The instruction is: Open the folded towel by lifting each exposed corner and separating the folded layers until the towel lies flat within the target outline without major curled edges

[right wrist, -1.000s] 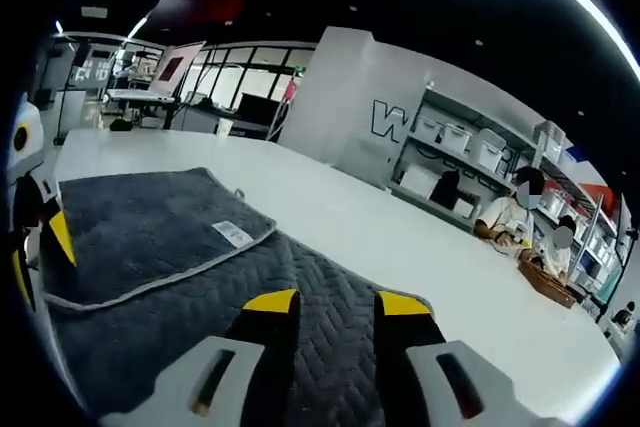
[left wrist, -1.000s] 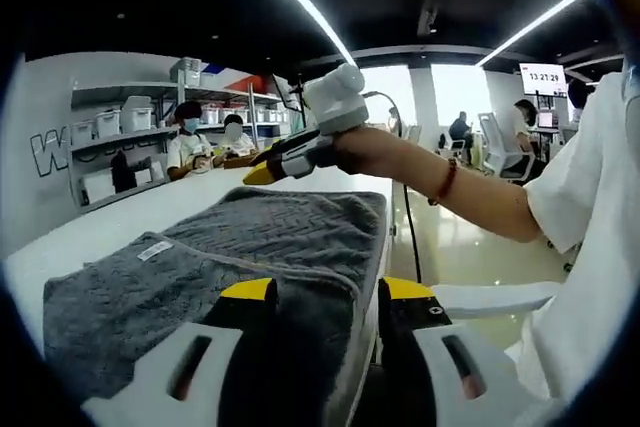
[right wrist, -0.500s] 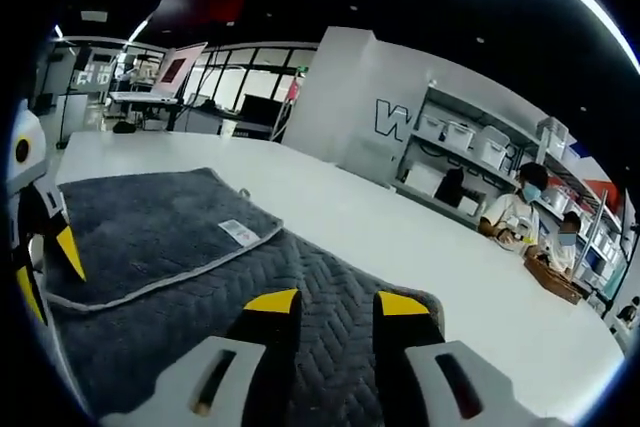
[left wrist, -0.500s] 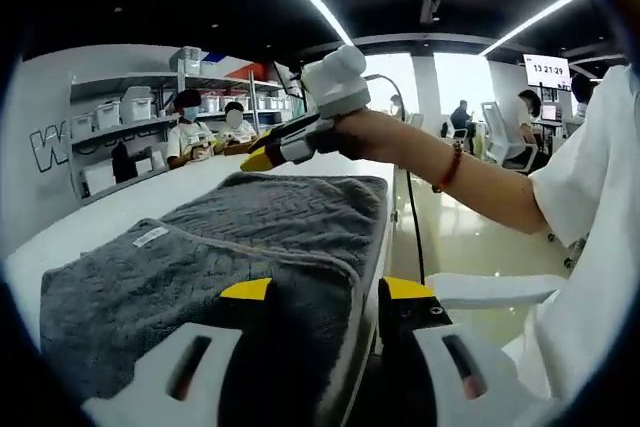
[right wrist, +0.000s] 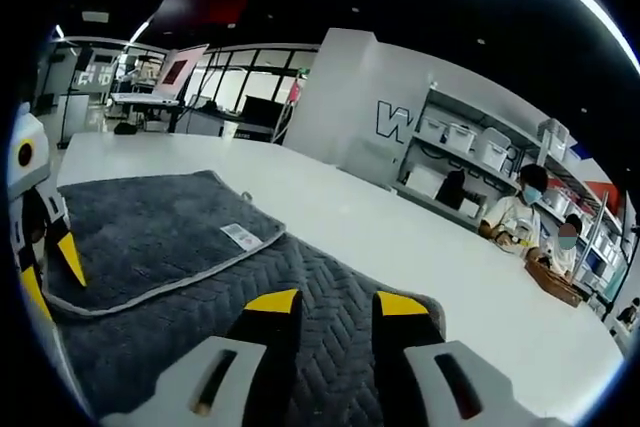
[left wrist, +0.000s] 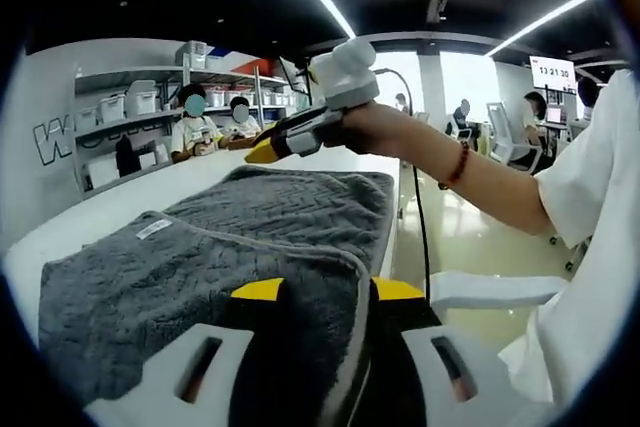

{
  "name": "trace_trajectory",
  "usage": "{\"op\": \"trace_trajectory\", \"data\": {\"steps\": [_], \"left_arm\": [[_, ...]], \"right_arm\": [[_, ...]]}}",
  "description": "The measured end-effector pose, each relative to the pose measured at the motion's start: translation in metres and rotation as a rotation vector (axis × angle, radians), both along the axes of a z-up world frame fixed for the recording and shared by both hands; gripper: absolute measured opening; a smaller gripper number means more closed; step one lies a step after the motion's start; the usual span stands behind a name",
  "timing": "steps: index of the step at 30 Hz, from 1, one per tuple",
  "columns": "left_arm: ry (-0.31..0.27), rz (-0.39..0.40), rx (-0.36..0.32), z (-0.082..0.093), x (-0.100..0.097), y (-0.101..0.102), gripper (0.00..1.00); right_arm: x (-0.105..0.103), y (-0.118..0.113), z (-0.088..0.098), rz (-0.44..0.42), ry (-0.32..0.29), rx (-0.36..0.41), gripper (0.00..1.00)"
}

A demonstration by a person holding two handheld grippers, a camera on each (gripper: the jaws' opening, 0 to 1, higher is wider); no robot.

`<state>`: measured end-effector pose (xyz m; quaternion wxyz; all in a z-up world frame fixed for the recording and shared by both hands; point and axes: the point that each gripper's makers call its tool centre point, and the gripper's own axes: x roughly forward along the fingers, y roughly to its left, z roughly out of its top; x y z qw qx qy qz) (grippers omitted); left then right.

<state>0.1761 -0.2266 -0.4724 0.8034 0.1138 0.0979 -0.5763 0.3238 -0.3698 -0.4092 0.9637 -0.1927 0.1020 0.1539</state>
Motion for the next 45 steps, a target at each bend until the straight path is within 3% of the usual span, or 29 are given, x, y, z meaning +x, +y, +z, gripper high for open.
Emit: {"op": "trace_trajectory", "data": {"steps": [13, 18, 24, 30, 40, 45], "left_arm": [[0.011, 0.038, -0.049, 0.010, 0.006, 0.008, 0.10], [0.030, 0.035, -0.045, 0.006, 0.004, 0.006, 0.12], [-0.001, 0.049, -0.007, 0.001, 0.006, 0.002, 0.16], [-0.031, 0.037, -0.018, 0.005, 0.004, 0.001, 0.04], [-0.030, 0.017, -0.051, 0.011, 0.000, 0.001, 0.03], [-0.057, 0.001, -0.065, 0.016, -0.002, 0.002, 0.03]], "right_arm": [[0.005, 0.014, 0.001, 0.034, 0.004, 0.003, 0.21], [0.005, 0.017, 0.002, 0.041, 0.005, -0.004, 0.21], [0.006, 0.021, 0.002, 0.045, 0.009, -0.008, 0.21], [0.008, 0.029, 0.004, 0.060, 0.013, -0.012, 0.21], [0.010, 0.046, 0.004, 0.093, 0.044, 0.004, 0.21], [0.013, 0.053, 0.006, 0.099, 0.052, 0.001, 0.21]]}}
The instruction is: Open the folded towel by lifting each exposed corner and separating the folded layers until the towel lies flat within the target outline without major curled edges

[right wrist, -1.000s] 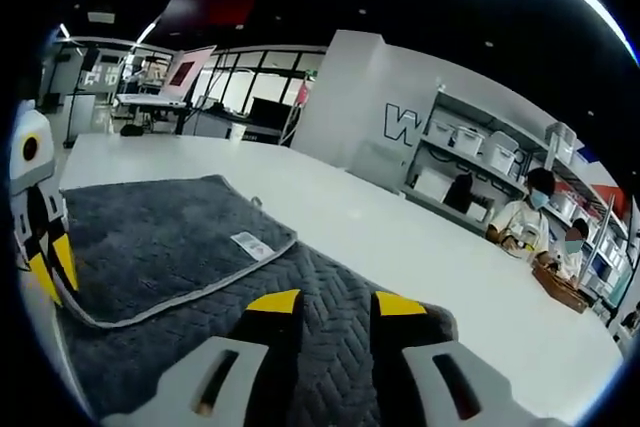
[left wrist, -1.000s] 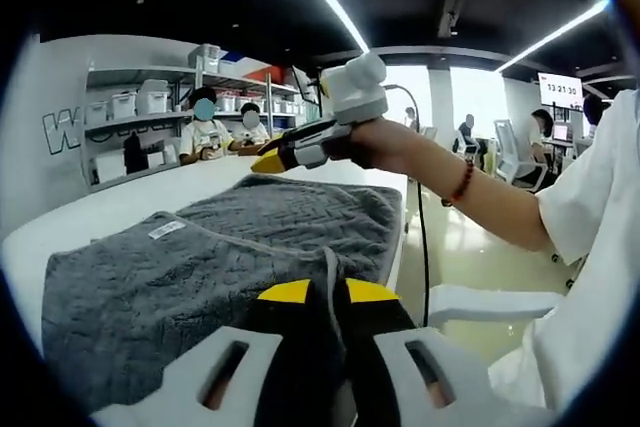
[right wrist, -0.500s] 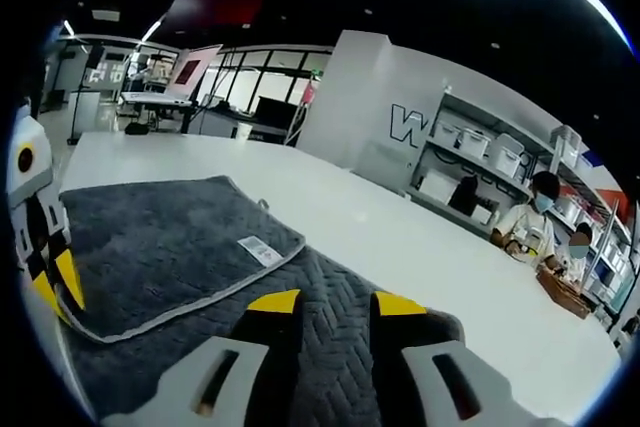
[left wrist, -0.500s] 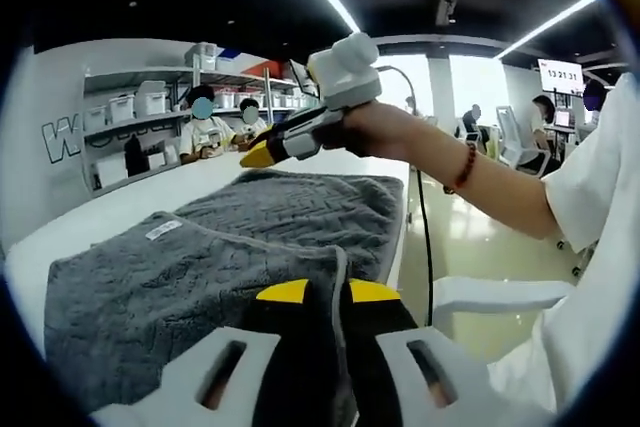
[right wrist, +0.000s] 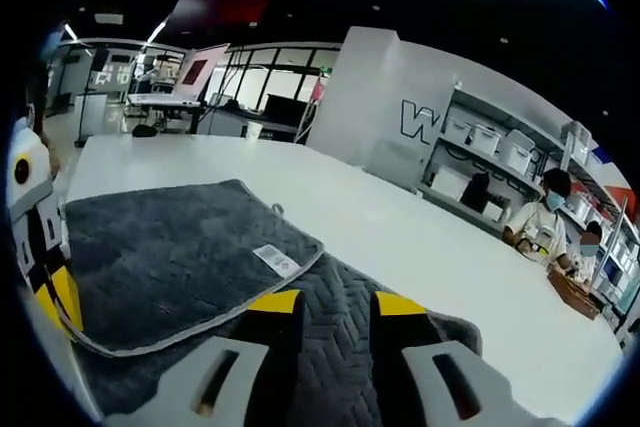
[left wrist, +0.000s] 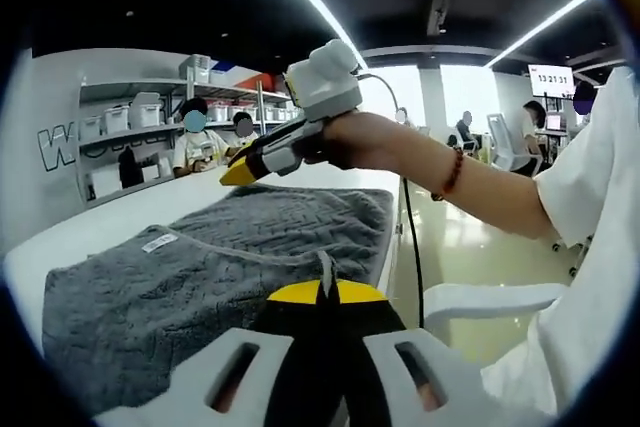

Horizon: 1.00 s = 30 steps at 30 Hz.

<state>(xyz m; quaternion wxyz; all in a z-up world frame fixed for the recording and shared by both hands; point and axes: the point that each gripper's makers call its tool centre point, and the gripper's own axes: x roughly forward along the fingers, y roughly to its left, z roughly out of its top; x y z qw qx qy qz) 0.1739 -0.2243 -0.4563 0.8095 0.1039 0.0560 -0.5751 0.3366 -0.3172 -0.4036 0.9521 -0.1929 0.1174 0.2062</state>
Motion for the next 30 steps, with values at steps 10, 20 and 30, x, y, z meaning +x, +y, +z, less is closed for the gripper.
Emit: {"op": "trace_trajectory", "data": {"steps": [10, 20, 30], "left_arm": [[-0.007, 0.002, -0.030, 0.009, 0.001, 0.006, 0.03], [-0.001, 0.017, -0.059, 0.015, 0.005, 0.013, 0.02], [-0.016, 0.004, -0.055, 0.015, 0.002, 0.013, 0.02]], "right_arm": [[0.009, 0.019, -0.001, 0.046, 0.029, 0.069, 0.21], [0.020, 0.029, -0.008, 0.046, 0.068, 0.093, 0.22], [0.029, 0.032, -0.010, 0.033, 0.084, 0.106, 0.23]]}}
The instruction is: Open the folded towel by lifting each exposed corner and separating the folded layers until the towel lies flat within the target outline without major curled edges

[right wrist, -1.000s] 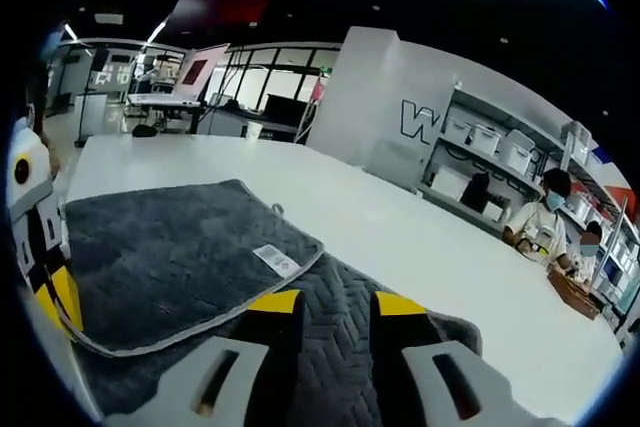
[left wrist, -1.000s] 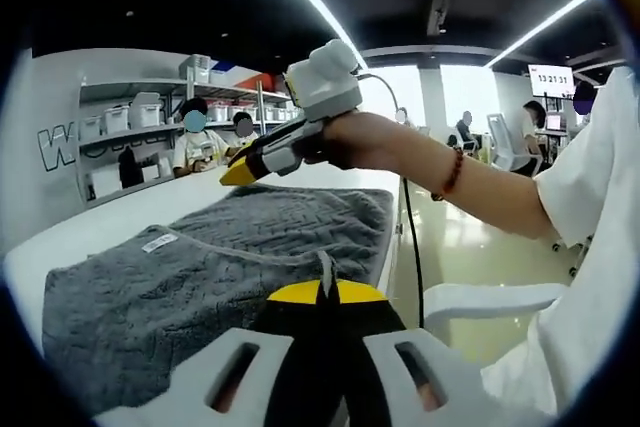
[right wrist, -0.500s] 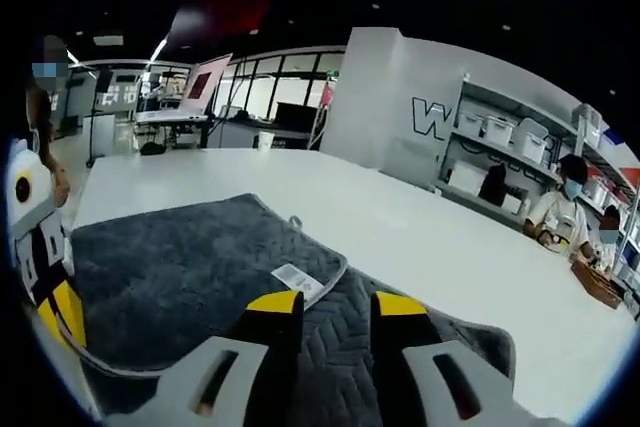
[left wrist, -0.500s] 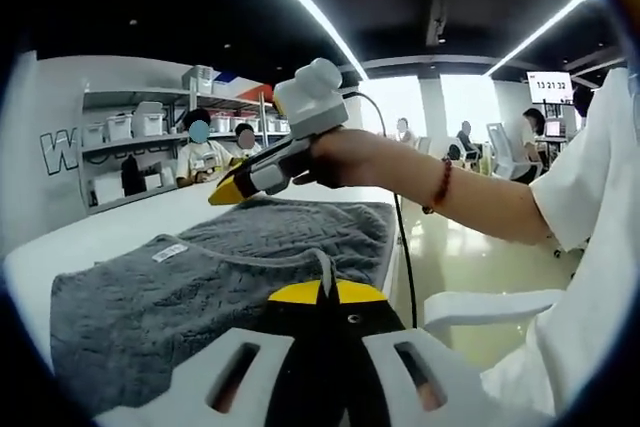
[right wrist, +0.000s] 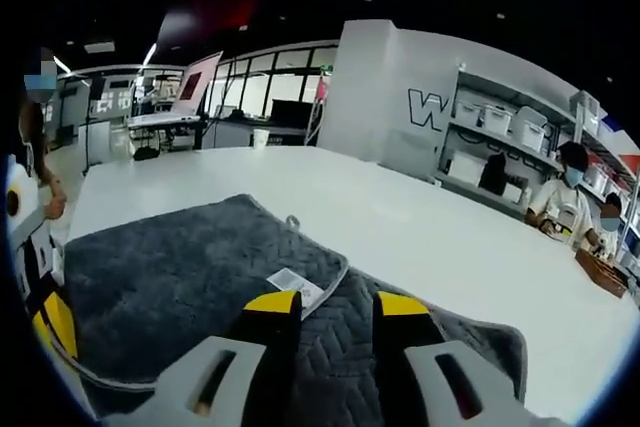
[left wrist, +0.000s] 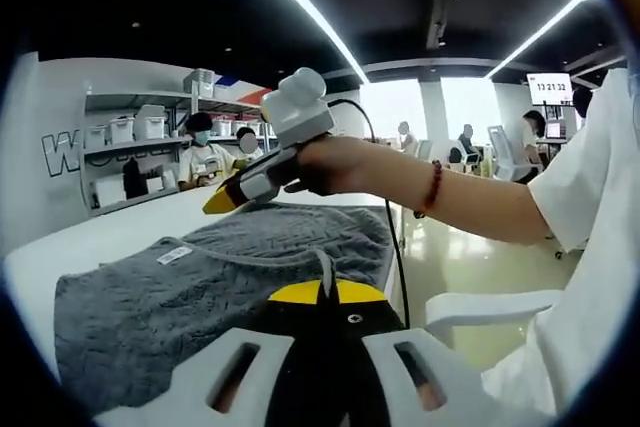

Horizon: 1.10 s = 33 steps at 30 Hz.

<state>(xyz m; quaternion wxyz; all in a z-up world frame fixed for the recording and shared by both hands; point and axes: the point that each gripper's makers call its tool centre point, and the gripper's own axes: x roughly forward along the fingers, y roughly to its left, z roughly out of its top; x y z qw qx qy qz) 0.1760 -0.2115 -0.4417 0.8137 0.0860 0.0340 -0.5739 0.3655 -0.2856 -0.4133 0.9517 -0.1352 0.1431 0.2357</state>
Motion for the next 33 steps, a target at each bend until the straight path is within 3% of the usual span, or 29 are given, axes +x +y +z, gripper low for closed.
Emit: {"op": "trace_trajectory", "data": {"steps": [11, 33], "left_arm": [[-0.027, 0.000, 0.002, 0.005, -0.003, 0.002, 0.02], [-0.012, -0.004, -0.016, 0.004, -0.002, 0.004, 0.03]], "right_arm": [[0.008, 0.005, -0.003, 0.001, 0.022, 0.005, 0.23], [0.032, 0.021, -0.019, 0.007, 0.087, 0.017, 0.23]]}}
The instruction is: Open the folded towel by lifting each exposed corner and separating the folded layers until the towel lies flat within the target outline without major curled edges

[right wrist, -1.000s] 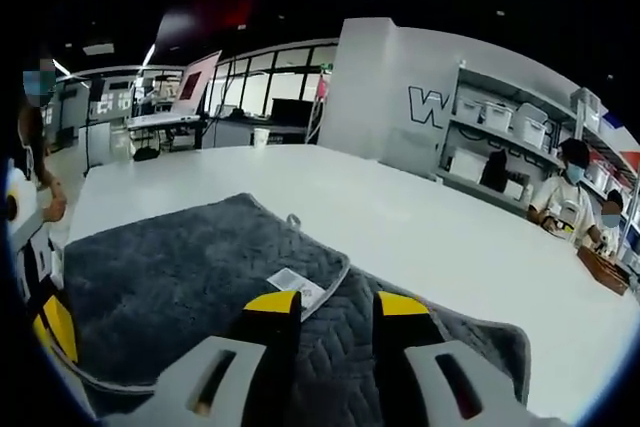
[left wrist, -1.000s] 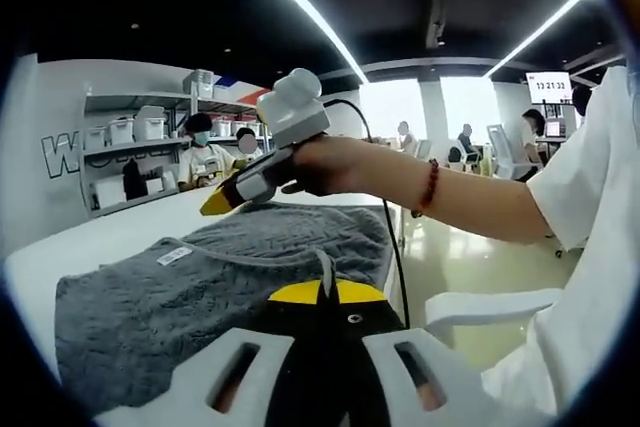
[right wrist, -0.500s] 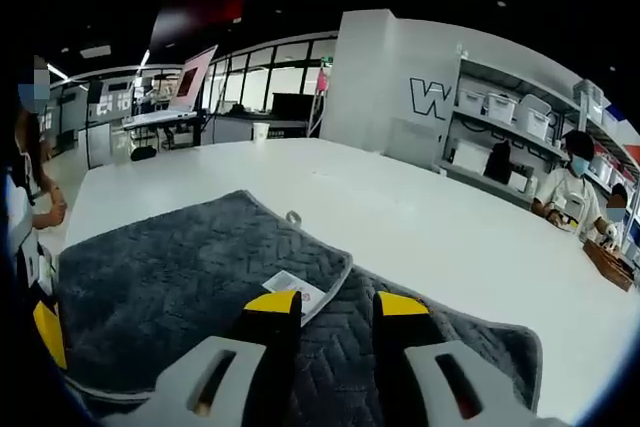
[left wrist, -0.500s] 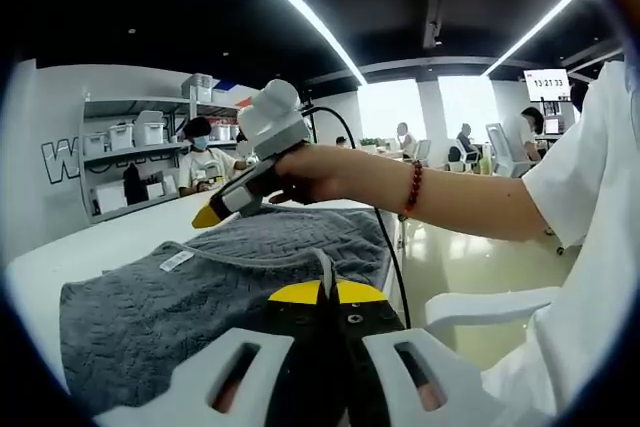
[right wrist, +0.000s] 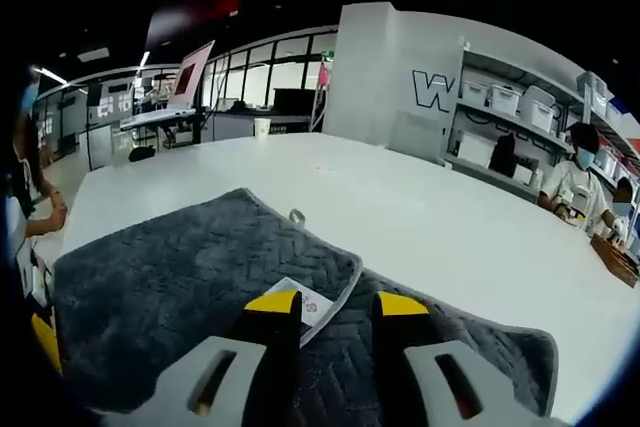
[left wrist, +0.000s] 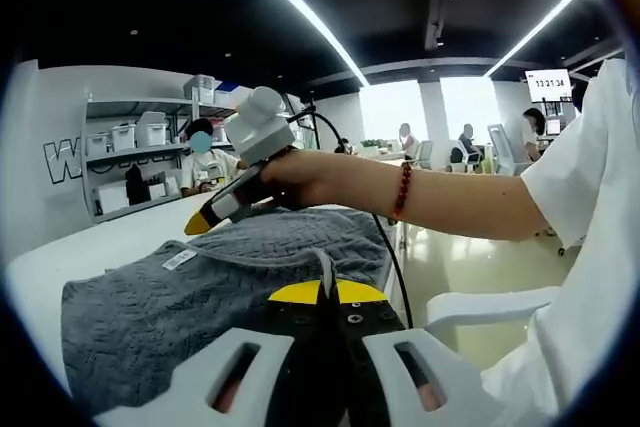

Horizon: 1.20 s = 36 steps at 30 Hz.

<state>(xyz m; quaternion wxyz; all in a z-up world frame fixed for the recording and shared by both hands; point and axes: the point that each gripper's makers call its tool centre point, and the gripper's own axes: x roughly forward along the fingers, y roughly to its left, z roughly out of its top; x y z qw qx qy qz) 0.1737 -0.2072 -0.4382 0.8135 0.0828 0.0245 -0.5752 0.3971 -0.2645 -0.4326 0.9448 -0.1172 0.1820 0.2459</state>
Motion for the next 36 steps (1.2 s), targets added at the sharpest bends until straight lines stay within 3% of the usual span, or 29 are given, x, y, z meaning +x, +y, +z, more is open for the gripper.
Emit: {"op": "trace_trajectory", "data": {"steps": [13, 36], "left_arm": [[-0.005, 0.005, 0.012, -0.004, 0.001, 0.000, 0.03], [-0.009, 0.007, 0.022, -0.007, 0.001, 0.001, 0.03]], "right_arm": [[0.010, 0.001, -0.007, -0.010, 0.028, 0.041, 0.21], [0.017, 0.019, -0.023, -0.020, 0.068, 0.043, 0.21]]}}
